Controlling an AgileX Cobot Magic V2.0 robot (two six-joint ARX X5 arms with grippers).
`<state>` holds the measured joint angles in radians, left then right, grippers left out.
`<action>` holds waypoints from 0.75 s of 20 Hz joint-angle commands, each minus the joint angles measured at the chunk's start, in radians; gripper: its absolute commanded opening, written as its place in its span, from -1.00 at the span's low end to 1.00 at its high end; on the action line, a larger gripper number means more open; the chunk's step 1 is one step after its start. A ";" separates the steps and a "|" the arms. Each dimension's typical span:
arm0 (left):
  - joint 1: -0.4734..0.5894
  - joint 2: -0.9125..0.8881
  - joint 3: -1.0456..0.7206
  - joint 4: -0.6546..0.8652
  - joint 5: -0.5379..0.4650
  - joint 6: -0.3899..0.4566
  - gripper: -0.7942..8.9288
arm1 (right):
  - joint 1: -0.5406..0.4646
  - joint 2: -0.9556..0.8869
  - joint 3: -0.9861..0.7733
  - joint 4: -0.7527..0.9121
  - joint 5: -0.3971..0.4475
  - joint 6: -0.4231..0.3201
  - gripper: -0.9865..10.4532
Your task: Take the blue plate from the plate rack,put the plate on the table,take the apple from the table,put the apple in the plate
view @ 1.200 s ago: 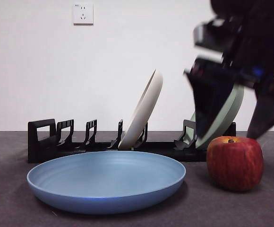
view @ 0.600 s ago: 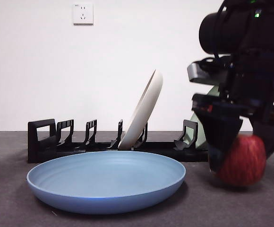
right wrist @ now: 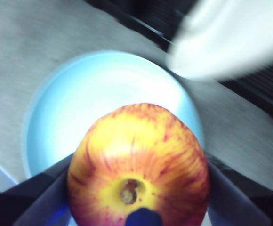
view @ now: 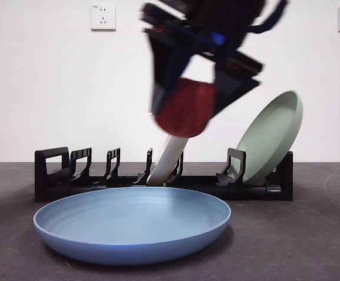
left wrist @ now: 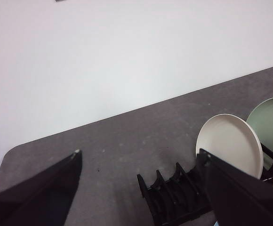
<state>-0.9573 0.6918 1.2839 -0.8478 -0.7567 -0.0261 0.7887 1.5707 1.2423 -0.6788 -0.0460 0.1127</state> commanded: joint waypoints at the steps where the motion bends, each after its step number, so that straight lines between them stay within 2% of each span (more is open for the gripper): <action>1: 0.003 -0.002 -0.003 -0.010 -0.005 0.004 0.00 | 0.027 0.081 0.034 0.005 0.000 0.009 -0.85; 7: 0.003 -0.002 -0.003 -0.051 -0.004 0.000 0.00 | 0.072 0.270 0.073 0.005 0.001 0.008 -0.85; 11: 0.003 -0.002 -0.003 -0.082 -0.004 -0.009 0.00 | 0.073 0.329 0.073 0.004 0.001 0.009 -0.80; 12: 0.003 -0.002 -0.003 -0.092 -0.004 -0.014 0.00 | 0.073 0.329 0.073 0.005 0.001 0.009 -0.68; 15: 0.003 -0.002 -0.003 -0.122 -0.004 -0.035 0.00 | 0.079 0.325 0.073 0.000 0.001 0.009 -0.04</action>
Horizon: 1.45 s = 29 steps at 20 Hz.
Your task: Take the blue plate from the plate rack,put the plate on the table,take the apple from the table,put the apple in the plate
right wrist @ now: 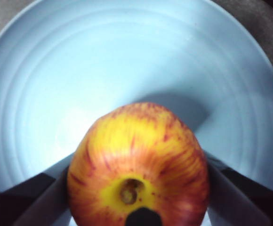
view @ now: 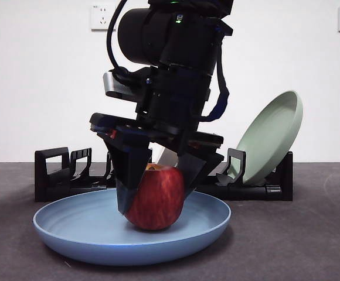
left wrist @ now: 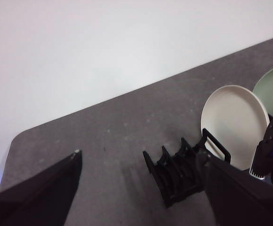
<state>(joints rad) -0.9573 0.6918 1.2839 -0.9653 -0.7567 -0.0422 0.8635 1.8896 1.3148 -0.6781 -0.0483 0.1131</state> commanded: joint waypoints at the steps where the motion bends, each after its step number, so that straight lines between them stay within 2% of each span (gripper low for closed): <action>1: 0.003 -0.002 -0.003 -0.010 -0.002 -0.029 0.00 | 0.004 0.006 0.000 0.000 0.003 0.008 0.05; 7: 0.003 -0.002 -0.003 -0.017 0.003 -0.044 0.00 | 0.003 -0.016 0.002 -0.001 0.003 0.008 0.05; 12: 0.003 0.003 -0.003 -0.016 0.014 -0.074 0.00 | 0.001 -0.104 0.002 -0.020 0.003 0.008 0.05; 14: 0.003 0.011 -0.003 -0.016 0.049 -0.090 0.00 | 0.000 -0.160 0.002 -0.040 0.007 0.008 0.05; 18: 0.003 0.042 -0.003 0.001 0.109 -0.090 0.00 | -0.006 -0.282 0.002 -0.087 0.076 -0.008 0.05; 21: 0.003 0.079 -0.003 0.015 0.112 -0.090 0.00 | -0.013 -0.383 0.002 -0.121 0.137 -0.022 0.03; 23: 0.003 0.109 -0.003 0.023 0.114 -0.090 0.00 | -0.025 -0.448 0.002 -0.140 0.147 -0.029 -0.08; 27: 0.003 0.185 -0.003 0.045 0.146 -0.087 -0.03 | -0.061 -0.578 0.002 -0.172 0.161 -0.040 -0.44; 29: 0.003 0.219 -0.003 0.062 0.166 -0.059 -0.29 | -0.085 -0.632 0.002 -0.184 0.162 -0.048 -0.63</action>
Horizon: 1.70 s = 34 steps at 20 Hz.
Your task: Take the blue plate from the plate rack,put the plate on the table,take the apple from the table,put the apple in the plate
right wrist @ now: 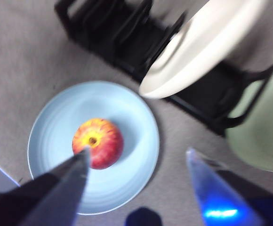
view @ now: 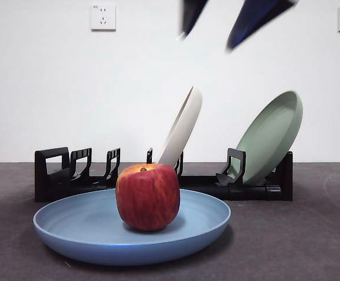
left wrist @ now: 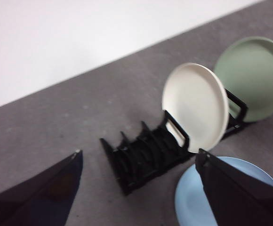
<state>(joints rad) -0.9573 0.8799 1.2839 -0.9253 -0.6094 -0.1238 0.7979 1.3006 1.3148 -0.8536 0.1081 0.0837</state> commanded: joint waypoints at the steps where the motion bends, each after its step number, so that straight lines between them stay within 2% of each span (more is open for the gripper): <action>1: 0.002 0.048 -0.003 0.032 0.028 0.044 -0.49 | -0.032 -0.069 0.002 -0.012 0.005 -0.026 -0.72; 2: 0.003 0.071 -0.003 0.048 0.043 0.069 -0.82 | -0.050 -0.103 0.002 -0.013 0.005 -0.038 -0.82; 7: 0.005 0.132 -0.003 0.168 0.147 0.133 -0.85 | -0.082 -0.228 -0.004 -0.010 0.004 -0.042 -0.86; 9: 0.006 0.134 -0.016 0.214 0.160 0.177 -0.85 | -0.082 -0.267 -0.033 0.024 0.004 -0.043 -0.86; 11: 0.018 0.131 -0.061 0.254 0.211 0.222 -0.85 | -0.082 -0.315 -0.112 0.098 0.005 -0.046 -0.86; 13: 0.048 0.116 -0.142 0.313 0.226 0.230 -0.85 | -0.082 -0.370 -0.229 0.190 0.006 -0.047 -0.86; 20: 0.138 -0.010 -0.645 0.747 0.238 0.092 -0.85 | -0.082 -0.522 -0.717 0.590 0.034 0.046 -0.86; 22: 0.147 -0.023 -0.751 0.850 0.275 0.064 -0.85 | -0.081 -0.529 -0.787 0.646 0.030 0.054 -0.86; 24: 0.150 -0.023 -0.805 0.917 0.319 0.054 -0.85 | -0.081 -0.526 -0.802 0.634 0.029 0.053 -0.85; 27: 0.148 -0.022 -0.807 0.906 0.382 0.042 -0.84 | -0.082 -0.522 -0.801 0.622 0.029 0.058 -0.85; 34: 0.148 -0.021 -0.807 0.856 0.378 0.042 -0.84 | -0.082 -0.523 -0.801 0.620 0.029 0.058 -0.85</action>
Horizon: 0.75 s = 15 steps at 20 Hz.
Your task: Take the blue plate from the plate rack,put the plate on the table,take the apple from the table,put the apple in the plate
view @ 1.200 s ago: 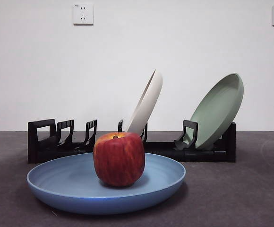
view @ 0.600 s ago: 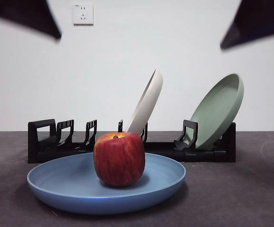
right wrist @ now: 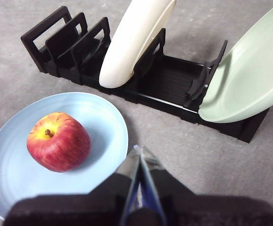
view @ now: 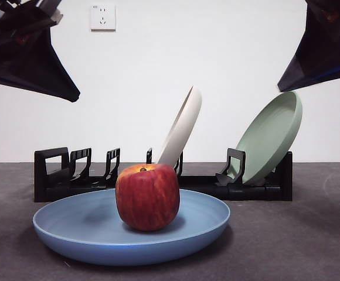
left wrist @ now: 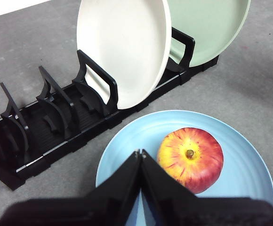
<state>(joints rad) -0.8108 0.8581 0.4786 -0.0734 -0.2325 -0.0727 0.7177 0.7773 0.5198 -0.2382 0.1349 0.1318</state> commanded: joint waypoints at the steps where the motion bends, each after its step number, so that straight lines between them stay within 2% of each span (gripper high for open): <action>1: 0.002 0.000 -0.002 0.004 0.001 -0.010 -0.84 | -0.002 0.000 -0.006 0.005 0.002 0.010 -0.85; 6: 0.006 -0.048 -0.002 -0.016 -0.002 -0.008 -0.84 | -0.002 0.000 -0.006 0.005 0.002 0.010 -0.85; 8: 0.016 -0.112 -0.002 -0.033 0.001 0.049 -0.84 | -0.002 0.000 -0.006 0.005 0.002 0.010 -0.85; 10: 0.042 -0.181 -0.002 -0.034 0.001 0.062 -0.84 | -0.002 0.000 -0.006 0.004 0.002 0.010 -0.83; 13: 0.154 -0.287 -0.011 -0.034 0.010 0.073 -0.84 | -0.002 0.000 -0.006 0.004 0.002 0.010 -0.83; 15: 0.264 -0.376 -0.040 -0.036 0.100 0.069 -0.84 | -0.002 0.000 -0.006 0.005 0.002 0.010 -0.83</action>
<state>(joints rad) -0.5632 0.4919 0.4557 -0.1074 -0.1486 -0.0154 0.7177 0.7773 0.5198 -0.2386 0.1349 0.1322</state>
